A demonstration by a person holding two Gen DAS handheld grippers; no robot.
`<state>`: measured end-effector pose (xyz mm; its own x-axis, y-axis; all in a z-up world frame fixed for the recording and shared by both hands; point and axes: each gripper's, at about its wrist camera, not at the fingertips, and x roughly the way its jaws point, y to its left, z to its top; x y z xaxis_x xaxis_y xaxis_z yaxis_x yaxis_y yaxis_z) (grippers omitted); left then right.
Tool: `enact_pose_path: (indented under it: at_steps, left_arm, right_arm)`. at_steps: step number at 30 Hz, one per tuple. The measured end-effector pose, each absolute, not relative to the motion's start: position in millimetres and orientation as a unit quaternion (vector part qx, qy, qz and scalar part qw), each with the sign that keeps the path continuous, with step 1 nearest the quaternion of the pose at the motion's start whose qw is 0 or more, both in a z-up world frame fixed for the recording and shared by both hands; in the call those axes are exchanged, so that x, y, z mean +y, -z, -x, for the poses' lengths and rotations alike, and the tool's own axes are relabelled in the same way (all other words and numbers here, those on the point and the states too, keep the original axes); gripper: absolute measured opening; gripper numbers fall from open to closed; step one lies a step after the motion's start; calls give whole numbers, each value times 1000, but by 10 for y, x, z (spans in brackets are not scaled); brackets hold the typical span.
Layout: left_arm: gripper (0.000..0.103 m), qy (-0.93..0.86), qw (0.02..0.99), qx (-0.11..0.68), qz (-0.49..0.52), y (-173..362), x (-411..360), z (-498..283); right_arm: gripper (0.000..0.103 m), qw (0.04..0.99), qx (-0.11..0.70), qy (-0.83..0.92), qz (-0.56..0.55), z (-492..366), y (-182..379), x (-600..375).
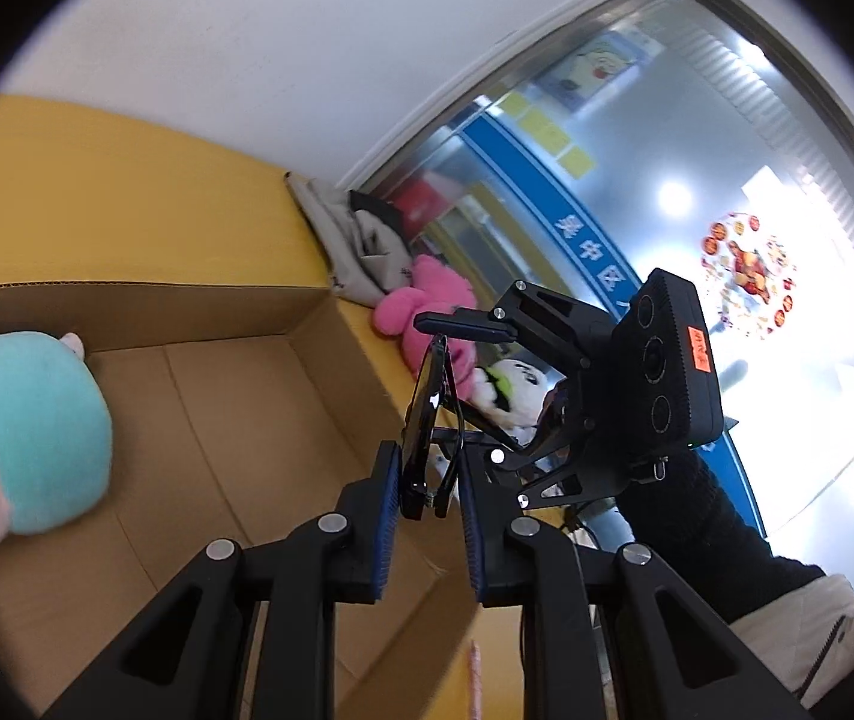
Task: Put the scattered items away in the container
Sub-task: 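Lift and carry the sunglasses with the right gripper into the box, then lower the sunglasses onto the box floor and open the right gripper, then withdraw both grippers from the box and move the left gripper toward the pink pen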
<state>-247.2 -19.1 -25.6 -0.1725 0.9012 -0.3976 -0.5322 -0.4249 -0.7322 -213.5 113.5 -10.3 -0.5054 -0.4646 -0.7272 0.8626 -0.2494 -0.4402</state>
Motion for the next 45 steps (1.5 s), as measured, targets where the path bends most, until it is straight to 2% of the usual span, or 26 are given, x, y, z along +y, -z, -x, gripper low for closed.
enact_pose_path:
  at_steps: [6,13,25,26,28,30,34,38,43,45]
  left_arm:
    - [18,-718,451,-244,471,769,-120,3024]
    - [18,-721,397,-224,522,1157,79,3451]
    - [21,-761,341,-164,528,1143,185,3407]
    - [24,-763,338,-165,525,1124,169,3395]
    - [30,-769,335,-165,519,1074,143,3370]
    - [38,-779,330,-160,508,986,125,3317]
    - [43,-801,325,-151,480,733,117,3144]
    - [54,-831,320,-125,438,403,78,2807]
    - [59,-883,290,-74,362,-117,30,2161]
    - [76,-902,273,-60,330,-311,-13,1861]
  right_arm:
    - [62,456,409,737,-285,2781,654,1054]
    - [62,448,411,711,-352,3342,1261,981]
    - [64,406,430,698,-404,3536,1534,981]
    - [65,400,430,700,-406,3545,1536,1004]
    - [82,391,423,709,-407,3554,1507,1053]
    - [90,383,416,720,-402,3536,1457,1091]
    - [90,371,410,732,-398,3418,1333,1191]
    - [90,367,383,754,-389,3144,1088,1382]
    - [94,364,276,808,-373,2685,627,1779]
    - [96,350,219,834,-366,2415,470,1833]
